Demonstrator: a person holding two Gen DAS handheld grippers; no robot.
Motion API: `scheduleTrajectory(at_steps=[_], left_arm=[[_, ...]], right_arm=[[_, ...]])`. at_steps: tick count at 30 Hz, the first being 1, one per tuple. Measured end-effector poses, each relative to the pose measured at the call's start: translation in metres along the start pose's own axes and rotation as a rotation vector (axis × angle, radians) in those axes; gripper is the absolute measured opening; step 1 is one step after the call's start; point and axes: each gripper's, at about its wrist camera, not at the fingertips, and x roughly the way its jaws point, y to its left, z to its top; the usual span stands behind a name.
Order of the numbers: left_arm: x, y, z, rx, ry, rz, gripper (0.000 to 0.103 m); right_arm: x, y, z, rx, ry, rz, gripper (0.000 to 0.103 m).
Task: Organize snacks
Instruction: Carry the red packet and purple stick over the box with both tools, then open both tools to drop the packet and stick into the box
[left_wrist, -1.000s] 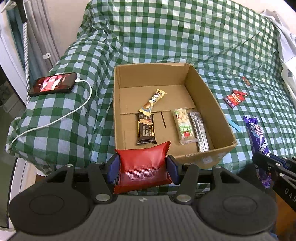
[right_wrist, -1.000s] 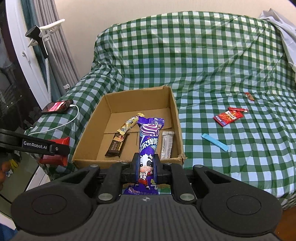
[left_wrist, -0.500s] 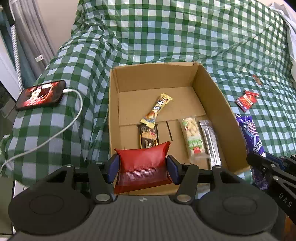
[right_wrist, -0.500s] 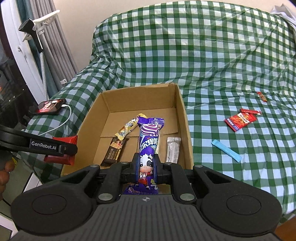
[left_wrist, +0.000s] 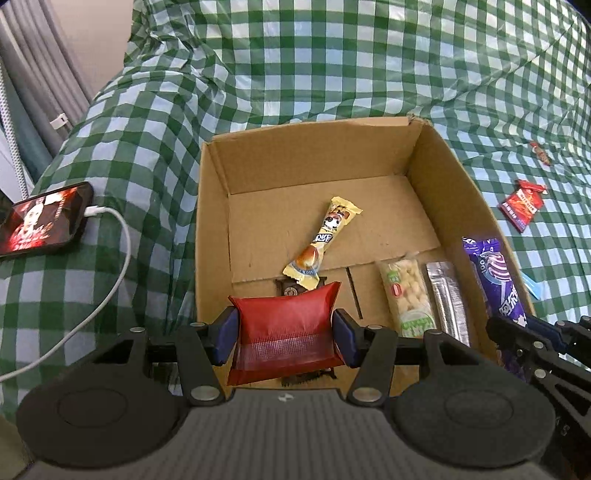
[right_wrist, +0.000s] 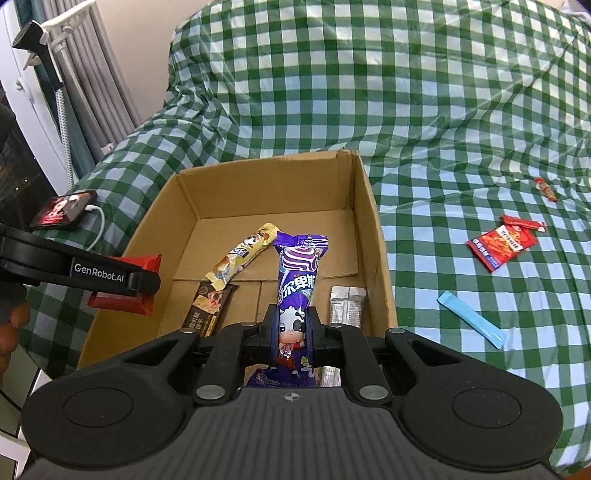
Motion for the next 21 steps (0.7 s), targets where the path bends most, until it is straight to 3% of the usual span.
scheduleTrajectory(at_steps=[19,21], left_arm=[[0.05,-0.009,0.019,0.02,0.05,0.011,0.064],[0.051,-0.007,0.019,0.008,0.051,0.006,0.08]], right_arm=[[0.049,-0.011,0.005,0.008,0.045,-0.015,0.015],[0.051,-0.012,0.006,0.013,0.047,-0.017,0.015]])
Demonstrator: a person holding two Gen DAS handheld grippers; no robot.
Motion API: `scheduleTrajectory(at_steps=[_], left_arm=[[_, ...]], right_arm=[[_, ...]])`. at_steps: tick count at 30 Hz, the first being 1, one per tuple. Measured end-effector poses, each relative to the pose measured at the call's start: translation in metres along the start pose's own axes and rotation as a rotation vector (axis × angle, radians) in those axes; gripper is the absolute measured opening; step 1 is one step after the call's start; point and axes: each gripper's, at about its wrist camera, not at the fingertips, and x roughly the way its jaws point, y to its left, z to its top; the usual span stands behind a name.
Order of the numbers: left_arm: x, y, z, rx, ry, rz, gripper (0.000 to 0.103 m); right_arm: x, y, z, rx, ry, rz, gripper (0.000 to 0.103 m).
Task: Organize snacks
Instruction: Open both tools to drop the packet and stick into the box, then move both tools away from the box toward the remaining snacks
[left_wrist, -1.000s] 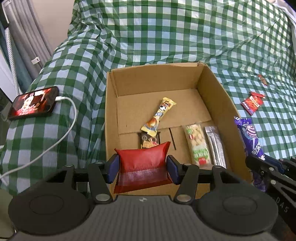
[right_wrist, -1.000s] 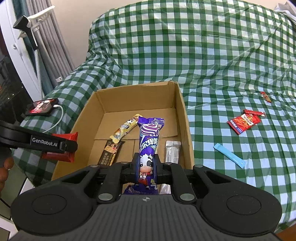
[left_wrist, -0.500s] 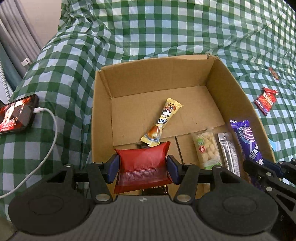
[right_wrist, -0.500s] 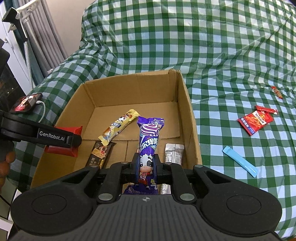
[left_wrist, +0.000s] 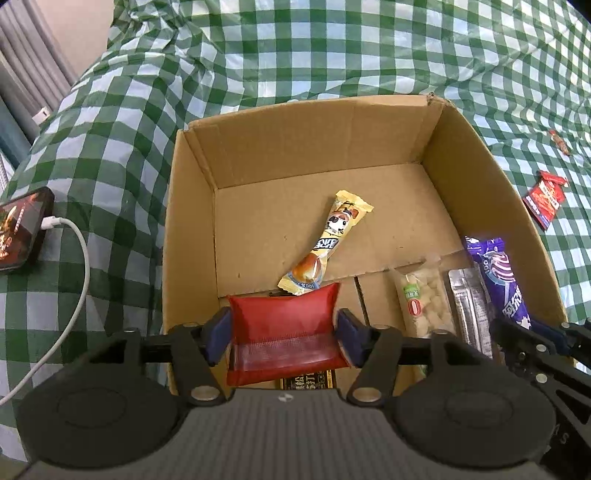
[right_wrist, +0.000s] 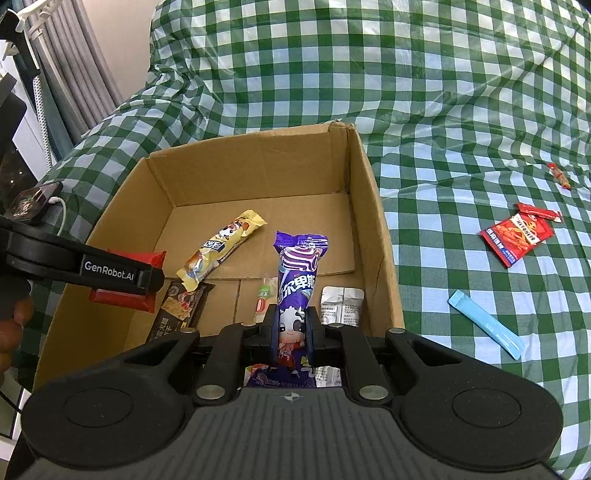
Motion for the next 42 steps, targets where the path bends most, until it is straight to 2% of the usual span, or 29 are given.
scheduleTrajectory(at_steps=[1,2,3,4,5,6,7,12,18,21,23,27,29,32,35,38,42], left_arm=[[0.0,0.001,0.0,-0.003,0.001,-0.003,0.087],[0.0,0.001,0.0,-0.005,0.0,0.002,0.101],[-0.001,0.001,0.0,-0.007,-0.004,0.014,0.103],[-0.002,0.001,-0.001,-0.006,-0.008,0.025,0.103],[-0.003,0.0,-0.001,0.002,-0.005,0.029,0.103],[-0.003,-0.001,-0.002,0.014,0.004,0.029,0.103],[-0.003,-0.002,-0.003,0.025,0.016,0.032,0.103],[-0.018,-0.003,-0.017,0.049,-0.008,0.023,0.103],[-0.059,-0.001,-0.037,0.097,-0.142,0.036,0.103],[-0.083,0.005,-0.044,0.103,-0.205,-0.01,0.103],[-0.097,0.011,-0.044,0.124,-0.26,-0.004,0.103],[-0.115,0.034,-0.026,0.194,-0.47,0.145,0.103],[-0.111,0.054,-0.01,0.185,-0.527,0.221,0.103],[-0.089,0.094,0.015,0.121,-0.537,0.291,0.103],[-0.06,0.132,0.03,0.065,-0.528,0.321,0.103],[-0.026,0.157,0.038,0.054,-0.496,0.369,0.103],[0.006,0.184,0.041,0.046,-0.456,0.389,0.103]], right_arm=[[0.001,-0.001,0.001,0.005,0.0,0.002,0.017],[0.001,-0.002,0.001,0.013,-0.001,0.006,0.018],[0.001,-0.002,0.002,0.024,-0.001,0.012,0.024],[0.001,-0.003,0.003,0.038,0.006,0.023,0.046],[0.001,-0.003,0.003,0.057,0.011,0.027,0.06],[-0.001,-0.003,0.002,0.075,0.01,0.027,0.078],[-0.004,-0.003,0.001,0.08,0.006,0.03,0.081],[-0.021,0.0,-0.007,0.055,0.012,0.045,0.087],[-0.049,0.007,-0.018,0.051,0.001,0.044,0.088],[-0.065,0.009,-0.022,0.05,-0.022,0.032,0.089],[-0.075,0.011,-0.025,0.052,-0.034,0.024,0.089],[-0.092,0.014,-0.033,0.042,-0.041,0.005,0.09],[-0.096,0.017,-0.036,0.031,-0.037,-0.011,0.09],[-0.096,0.022,-0.037,0.021,-0.017,-0.041,0.091],[-0.092,0.029,-0.035,0.006,0.013,-0.068,0.09],[-0.085,0.041,-0.032,-0.035,0.042,-0.085,0.09],[-0.078,0.057,-0.026,-0.081,0.058,-0.096,0.09]])
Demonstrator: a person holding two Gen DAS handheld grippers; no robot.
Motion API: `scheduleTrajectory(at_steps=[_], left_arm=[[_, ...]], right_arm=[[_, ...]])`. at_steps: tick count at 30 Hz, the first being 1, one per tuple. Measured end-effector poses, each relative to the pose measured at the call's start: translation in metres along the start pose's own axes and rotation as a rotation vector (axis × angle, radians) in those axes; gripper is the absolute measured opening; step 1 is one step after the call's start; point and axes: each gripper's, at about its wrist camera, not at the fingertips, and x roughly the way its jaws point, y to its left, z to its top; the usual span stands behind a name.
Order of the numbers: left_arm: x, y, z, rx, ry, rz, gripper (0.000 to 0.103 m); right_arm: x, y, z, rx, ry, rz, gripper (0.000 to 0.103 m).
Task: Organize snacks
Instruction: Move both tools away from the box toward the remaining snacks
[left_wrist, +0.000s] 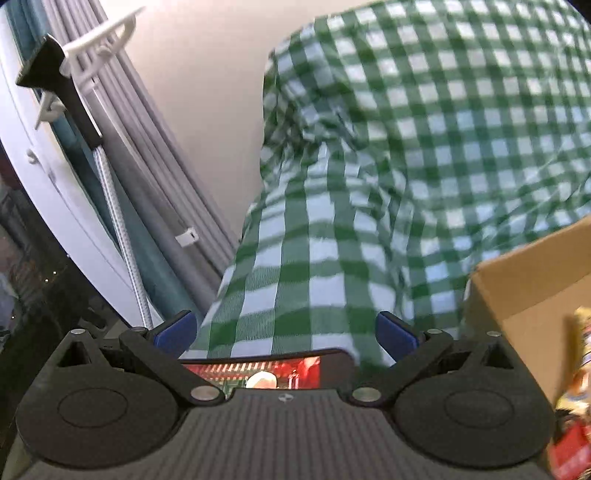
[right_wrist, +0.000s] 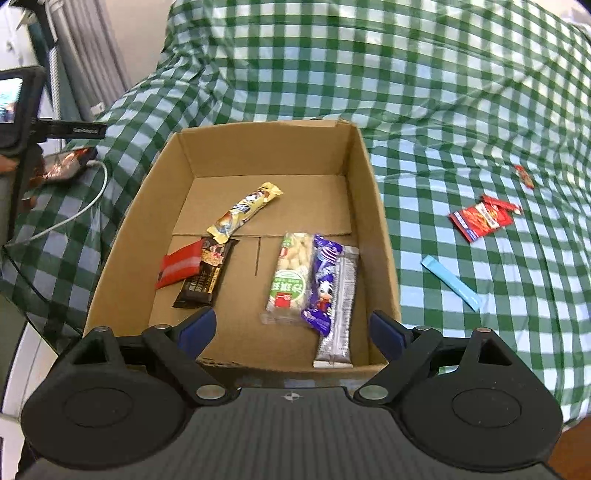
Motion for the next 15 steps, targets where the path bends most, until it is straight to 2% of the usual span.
scheduleTrajectory(at_steps=[3,6,8,15], left_arm=[[0.012,-0.004,-0.007,0.028,0.029,-0.008,0.103],[0.003,-0.009,-0.007,0.02,0.021,-0.023,0.103],[-0.014,-0.008,-0.005,-0.035,0.012,-0.088,0.103],[-0.082,-0.015,0.022,-0.07,-0.067,-0.166,0.103]], right_arm=[[0.004,0.01,0.004,-0.022,0.009,0.001,0.09],[0.006,0.017,0.005,-0.035,0.018,0.01,0.09],[0.006,0.02,0.006,-0.044,0.021,0.014,0.09],[-0.019,0.005,0.006,-0.005,-0.053,0.014,0.091]])
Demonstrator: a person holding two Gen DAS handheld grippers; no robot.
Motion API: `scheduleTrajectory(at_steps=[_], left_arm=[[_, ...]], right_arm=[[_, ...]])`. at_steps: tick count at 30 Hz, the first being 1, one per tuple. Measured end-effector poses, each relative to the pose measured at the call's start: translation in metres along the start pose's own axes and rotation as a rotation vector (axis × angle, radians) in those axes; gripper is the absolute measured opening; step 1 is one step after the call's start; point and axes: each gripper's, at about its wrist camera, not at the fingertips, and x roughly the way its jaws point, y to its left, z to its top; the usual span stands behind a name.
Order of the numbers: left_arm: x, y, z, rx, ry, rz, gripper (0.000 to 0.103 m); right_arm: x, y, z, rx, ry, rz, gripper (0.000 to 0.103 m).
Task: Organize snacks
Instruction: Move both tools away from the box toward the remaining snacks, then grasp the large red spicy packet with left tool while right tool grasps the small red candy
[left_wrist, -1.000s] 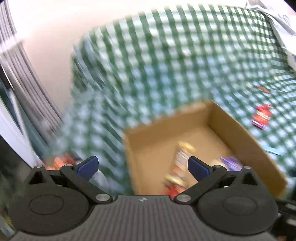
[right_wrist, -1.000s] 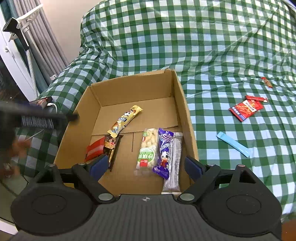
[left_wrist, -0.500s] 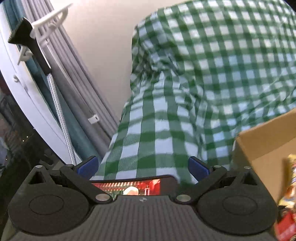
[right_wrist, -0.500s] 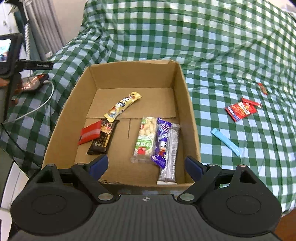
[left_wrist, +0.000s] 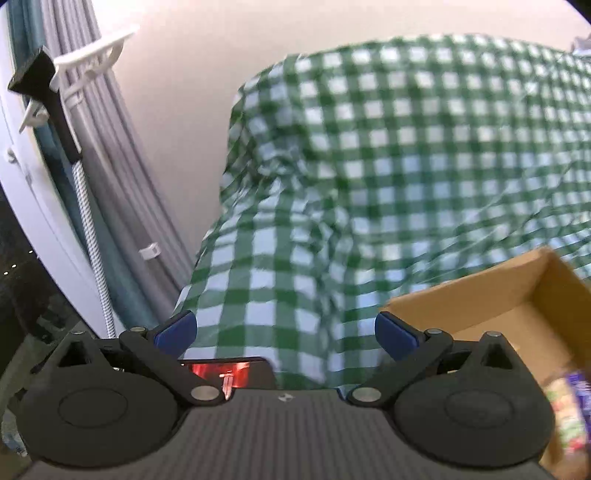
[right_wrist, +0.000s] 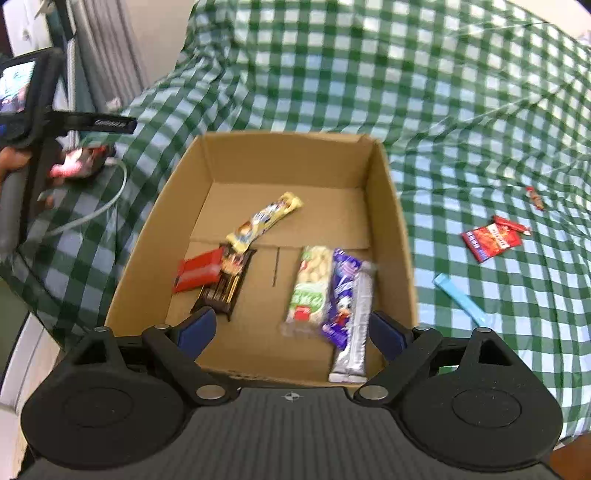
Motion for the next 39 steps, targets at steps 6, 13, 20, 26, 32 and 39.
scheduleTrajectory(at_steps=[6,13,20,26,32,39], left_arm=[[-0.067,-0.043,0.021,0.002,-0.025,-0.072,0.103],[-0.12,-0.128,0.042,0.055,-0.005,-0.233,0.103],[-0.128,-0.239,0.053,0.13,0.09,-0.37,0.103],[-0.083,-0.351,0.061,0.284,0.136,-0.438,0.103],[-0.008,-0.443,0.063,0.379,0.211,-0.511,0.103],[0.082,-0.533,0.046,0.441,0.327,-0.56,0.103]], right_arm=[[-0.037,-0.035,-0.01,0.089,-0.099,-0.025,0.092],[-0.069,-0.109,-0.03,0.247,-0.195,-0.114,0.094],[-0.07,-0.186,-0.048,0.355,-0.241,-0.184,0.095],[-0.044,-0.254,-0.049,0.398,-0.231,-0.246,0.095],[0.0,-0.335,-0.028,0.379,-0.232,-0.303,0.095],[0.092,-0.442,0.03,0.32,-0.267,-0.313,0.095]])
